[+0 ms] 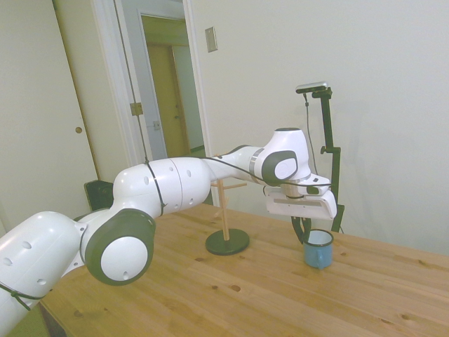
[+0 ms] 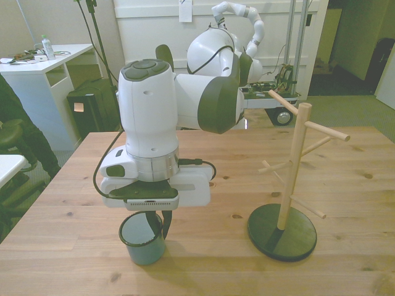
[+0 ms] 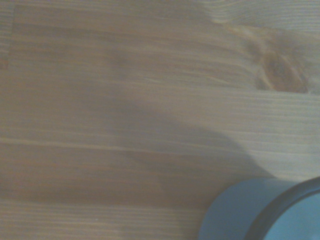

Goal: Hang the mug

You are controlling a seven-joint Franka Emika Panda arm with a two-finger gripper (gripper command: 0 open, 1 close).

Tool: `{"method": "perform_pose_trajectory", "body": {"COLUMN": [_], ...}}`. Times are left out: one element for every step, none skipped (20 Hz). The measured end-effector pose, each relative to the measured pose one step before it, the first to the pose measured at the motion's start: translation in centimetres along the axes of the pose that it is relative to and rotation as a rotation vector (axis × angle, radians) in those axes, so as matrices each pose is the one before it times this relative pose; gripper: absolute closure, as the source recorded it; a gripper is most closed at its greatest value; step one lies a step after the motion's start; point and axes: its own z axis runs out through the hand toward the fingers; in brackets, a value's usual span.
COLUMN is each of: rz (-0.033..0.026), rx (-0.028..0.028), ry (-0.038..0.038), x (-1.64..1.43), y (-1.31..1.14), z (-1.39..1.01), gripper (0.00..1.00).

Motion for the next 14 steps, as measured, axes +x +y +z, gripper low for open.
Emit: {"method": "perform_pose_trajectory", "body": {"rz": [0.00184, 0.00231, 0.00226, 0.00155, 0.00073, 0.00003, -0.00192, -0.00478, -0.00619, -0.00816, -0.00846, -0.00834, -0.01192, -0.00855], "rx": [0.0014, 0.00227, 0.00271, 0.00253, 0.00184, 0.00192, 0.00123, 0.00333, 0.00647, 0.00656, 0.00739, 0.00493, 0.00377, 0.00485], "ry": [0.00345, 0.00549, 0.00776, 0.00767, 0.00865, 0.01065, 0.01106, 0.0138, 0.01467, 0.01275, 0.01259, 0.01438, 0.01641, 0.01867], "x": [0.093, 0.117, 0.119, 0.093, 0.066, 0.039, -0.014, -0.08, -0.162, -0.276, -0.374, -0.466, -0.513, -0.515], "y": [0.168, 0.216, 0.235, 0.224, 0.234, 0.262, 0.27, 0.255, 0.26, 0.213, 0.161, 0.1, -0.025, -0.046], "z": [-0.309, -0.497, -0.747, -0.818, -0.981, -1.218, -1.373, -1.636, -1.894, -2.004, -2.098, -2.148, -1.883, -1.735], "gripper": [1.0, 1.0, 1.0, 1.0, 1.0, 1.0, 1.0, 1.0, 1.0, 1.0, 1.0, 1.0, 1.0, 1.0]}}
